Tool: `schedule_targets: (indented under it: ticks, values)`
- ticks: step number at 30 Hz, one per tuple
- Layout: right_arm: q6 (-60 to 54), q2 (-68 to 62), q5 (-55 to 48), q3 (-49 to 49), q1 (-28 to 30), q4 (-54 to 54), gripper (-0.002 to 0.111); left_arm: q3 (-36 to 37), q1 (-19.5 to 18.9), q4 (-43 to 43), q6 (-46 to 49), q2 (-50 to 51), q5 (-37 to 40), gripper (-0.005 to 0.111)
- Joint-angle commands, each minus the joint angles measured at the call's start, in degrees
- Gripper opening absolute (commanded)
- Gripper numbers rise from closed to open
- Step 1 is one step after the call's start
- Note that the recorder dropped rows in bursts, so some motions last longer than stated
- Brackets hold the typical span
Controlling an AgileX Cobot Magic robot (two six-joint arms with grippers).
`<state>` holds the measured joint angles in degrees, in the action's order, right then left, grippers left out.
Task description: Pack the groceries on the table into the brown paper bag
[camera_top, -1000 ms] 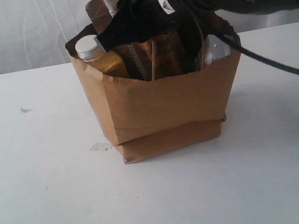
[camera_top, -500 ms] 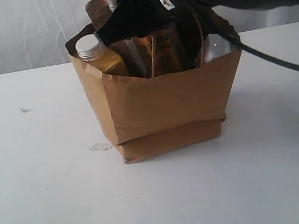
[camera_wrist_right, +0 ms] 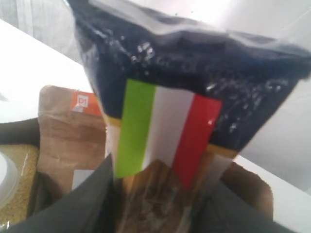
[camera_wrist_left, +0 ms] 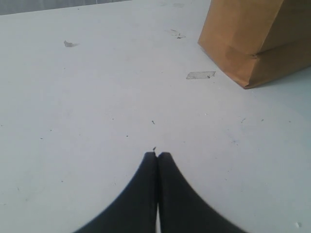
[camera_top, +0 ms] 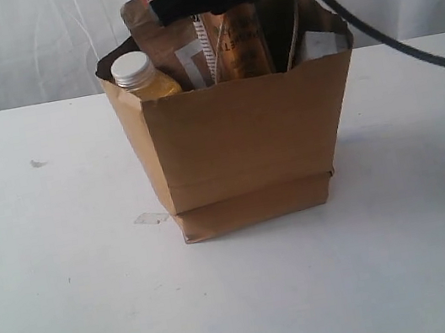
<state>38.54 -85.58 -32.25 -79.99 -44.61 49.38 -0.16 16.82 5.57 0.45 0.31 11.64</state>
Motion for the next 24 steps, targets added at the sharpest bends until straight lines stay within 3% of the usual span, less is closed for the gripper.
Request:
schedule_targets:
  ticks: [1,24]
  values:
    - [-0.8,1.3,1.4,-3.2,0.6,6.9,0.0,0.2,-0.2,0.2,-0.4,-0.3,-0.1,0.0]
    - [4.1,7.3,-1.5,-4.9,0.6,14.4,0.0,0.2,-0.2,0.2,-0.4,-0.3,-0.1,0.0]
